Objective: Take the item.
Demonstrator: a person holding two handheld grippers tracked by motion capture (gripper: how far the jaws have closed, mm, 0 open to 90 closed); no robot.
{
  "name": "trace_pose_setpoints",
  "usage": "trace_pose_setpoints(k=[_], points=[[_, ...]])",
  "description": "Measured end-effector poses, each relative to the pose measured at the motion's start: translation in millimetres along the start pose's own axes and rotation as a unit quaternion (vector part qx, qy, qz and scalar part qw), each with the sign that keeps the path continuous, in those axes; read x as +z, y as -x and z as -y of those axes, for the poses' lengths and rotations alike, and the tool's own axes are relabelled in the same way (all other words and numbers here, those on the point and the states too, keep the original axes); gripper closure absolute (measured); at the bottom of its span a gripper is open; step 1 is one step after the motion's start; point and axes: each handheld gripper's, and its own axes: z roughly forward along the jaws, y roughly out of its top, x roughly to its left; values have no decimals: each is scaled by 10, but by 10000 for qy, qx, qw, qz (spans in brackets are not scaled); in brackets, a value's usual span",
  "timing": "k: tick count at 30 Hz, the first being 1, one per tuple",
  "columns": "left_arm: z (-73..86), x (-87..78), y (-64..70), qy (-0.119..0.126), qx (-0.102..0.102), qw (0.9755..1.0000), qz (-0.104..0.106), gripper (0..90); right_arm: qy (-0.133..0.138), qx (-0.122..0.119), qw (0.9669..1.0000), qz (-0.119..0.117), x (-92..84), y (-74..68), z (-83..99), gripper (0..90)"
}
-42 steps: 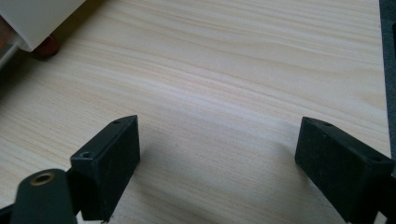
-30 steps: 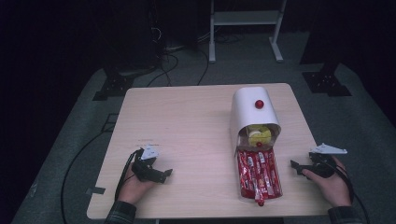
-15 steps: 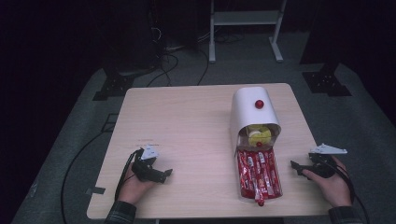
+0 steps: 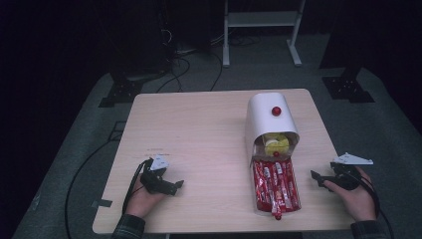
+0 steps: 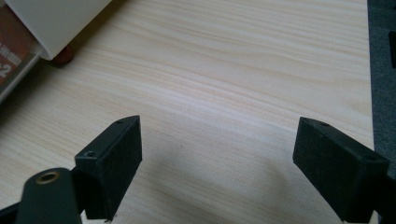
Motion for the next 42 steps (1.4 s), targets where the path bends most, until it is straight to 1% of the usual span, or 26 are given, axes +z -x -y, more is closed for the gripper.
trace_pose_setpoints(k=[7, 9, 22, 28, 33, 36, 42], points=[[0, 0, 0, 0, 0, 10000, 1, 0, 69, 13, 10000, 2, -42, -4, -11, 147], [0, 0, 0, 1, -1, 10000, 0, 0, 73, 65, 10000, -17, -58, -8, -14, 147], [0, 0, 0, 0, 0, 10000, 1, 0, 232, 24, 9997, -92, -140, -72, -59, 147], [0, 0, 0, 1, -1, 10000, 1, 0, 268, 11, 9996, -115, -167, -89, -72, 148], [0, 0, 0, 0, 0, 10000, 0, 0, 284, 46, 9995, -136, -196, -103, -84, 149], [0, 0, 0, 0, -1, 10000, 1, 0, 296, 62, 9994, -161, -212, -106, -86, 171], [0, 0, 0, -1, 0, 10000, 0, 0, 337, 75, 9992, -185, -250, -123, -102, 171]])
